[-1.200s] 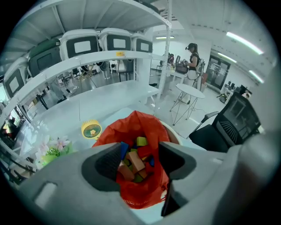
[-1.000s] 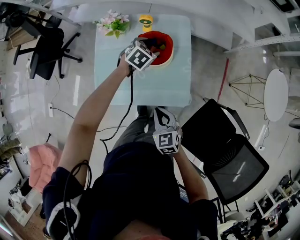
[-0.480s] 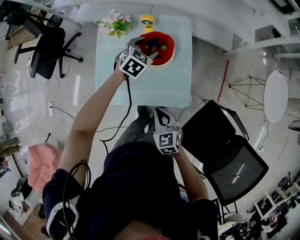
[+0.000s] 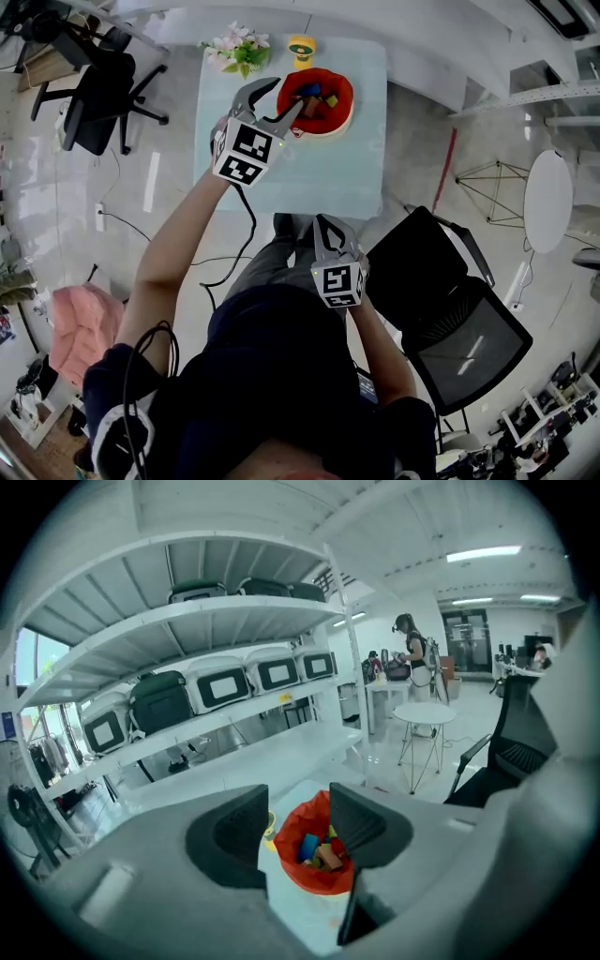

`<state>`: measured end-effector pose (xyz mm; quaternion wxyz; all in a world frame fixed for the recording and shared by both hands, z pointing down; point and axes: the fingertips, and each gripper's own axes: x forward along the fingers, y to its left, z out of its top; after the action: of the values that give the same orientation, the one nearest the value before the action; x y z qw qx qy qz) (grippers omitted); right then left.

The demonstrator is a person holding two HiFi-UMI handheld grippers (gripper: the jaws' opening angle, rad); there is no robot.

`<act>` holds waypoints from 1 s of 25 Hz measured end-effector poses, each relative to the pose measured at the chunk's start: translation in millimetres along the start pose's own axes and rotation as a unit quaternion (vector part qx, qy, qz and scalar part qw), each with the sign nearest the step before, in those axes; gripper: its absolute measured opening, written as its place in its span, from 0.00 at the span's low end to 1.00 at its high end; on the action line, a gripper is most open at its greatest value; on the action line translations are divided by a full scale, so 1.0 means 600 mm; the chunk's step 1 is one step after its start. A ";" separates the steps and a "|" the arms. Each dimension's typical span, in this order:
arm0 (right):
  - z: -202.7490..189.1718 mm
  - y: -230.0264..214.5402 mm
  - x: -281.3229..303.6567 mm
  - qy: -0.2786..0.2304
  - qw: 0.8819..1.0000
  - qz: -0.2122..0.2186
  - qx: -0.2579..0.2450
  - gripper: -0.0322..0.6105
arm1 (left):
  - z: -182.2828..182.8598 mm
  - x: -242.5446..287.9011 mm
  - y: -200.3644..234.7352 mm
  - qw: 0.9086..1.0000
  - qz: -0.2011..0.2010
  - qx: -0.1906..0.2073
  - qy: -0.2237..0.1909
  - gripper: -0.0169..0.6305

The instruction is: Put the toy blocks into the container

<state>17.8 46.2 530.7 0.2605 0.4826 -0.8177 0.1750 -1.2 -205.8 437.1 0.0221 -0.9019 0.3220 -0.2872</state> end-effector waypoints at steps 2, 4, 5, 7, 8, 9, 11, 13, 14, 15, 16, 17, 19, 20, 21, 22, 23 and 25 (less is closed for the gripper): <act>0.004 -0.005 -0.003 -0.003 1.000 -0.004 0.002 0.05 | 0.013 -0.023 0.002 1.000 0.008 -0.001 -0.016 0.34; 0.007 -0.009 -0.006 -0.006 1.000 -0.007 0.007 0.05 | 0.024 -0.045 0.004 0.999 0.016 -0.002 -0.031 0.31; 0.009 -0.010 -0.007 -0.008 1.000 -0.008 0.010 0.05 | 0.030 -0.056 0.004 0.999 0.022 0.000 -0.039 0.29; 0.018 -0.014 -0.012 -0.014 1.000 -0.012 0.010 0.05 | 0.040 -0.078 0.005 0.998 0.033 0.000 -0.054 0.25; 0.024 -0.017 -0.014 -0.020 1.000 -0.014 0.010 0.05 | 0.044 -0.089 0.005 0.997 0.037 -0.002 -0.061 0.23; 0.030 -0.019 -0.017 -0.026 0.999 -0.017 0.010 0.05 | 0.047 -0.100 0.005 0.997 0.043 -0.003 -0.068 0.20; 0.041 -0.025 -0.023 -0.035 0.999 -0.023 0.013 0.05 | 0.052 -0.124 0.004 0.995 0.056 -0.003 -0.083 0.14; 0.053 -0.033 -0.030 -0.046 0.998 -0.030 0.015 0.05 | 0.057 -0.149 0.005 0.993 0.071 -0.002 -0.098 0.10; 0.059 -0.037 -0.034 -0.052 0.998 -0.034 0.014 0.05 | 0.059 -0.161 0.006 0.991 0.078 -0.002 -0.105 0.07; 0.066 -0.041 -0.038 -0.058 0.998 -0.037 0.013 0.05 | 0.061 -0.173 0.007 0.990 0.085 -0.003 -0.112 0.06; 0.072 -0.044 -0.042 -0.063 0.997 -0.040 0.012 0.05 | 0.062 -0.185 0.009 0.989 0.090 -0.004 -0.117 0.04; 0.078 -0.046 -0.046 -0.068 0.997 -0.044 0.010 0.05 | 0.062 -0.196 0.009 0.988 0.094 -0.006 -0.121 0.04; 0.089 -0.052 -0.055 -0.078 0.996 -0.050 0.010 0.05 | 0.061 -0.220 0.009 0.986 0.103 -0.007 -0.128 0.03; 0.094 -0.055 -0.059 -0.082 0.995 -0.053 0.013 0.05 | 0.062 -0.232 0.009 0.985 0.110 -0.005 -0.136 0.03; 0.099 -0.058 -0.063 -0.088 0.994 -0.056 0.017 0.05 | 0.065 -0.244 0.010 0.982 0.118 0.000 -0.147 0.03; 0.105 -0.060 -0.068 -0.095 0.994 -0.058 0.022 0.05 | 0.067 -0.256 0.011 0.979 0.126 0.006 -0.158 0.03; 0.111 -0.062 -0.072 -0.102 0.993 -0.060 0.025 0.05 | 0.067 -0.266 0.012 0.977 0.132 0.009 -0.166 0.03; 0.123 -0.065 -0.081 -0.115 0.991 -0.065 0.027 0.05 | 0.064 -0.284 0.013 0.974 0.144 0.004 -0.176 0.03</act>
<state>52.5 22.0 443.9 0.1627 0.5584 -0.8042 0.1227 -91.9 -116.4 317.5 0.1235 -0.8825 0.4379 -0.1189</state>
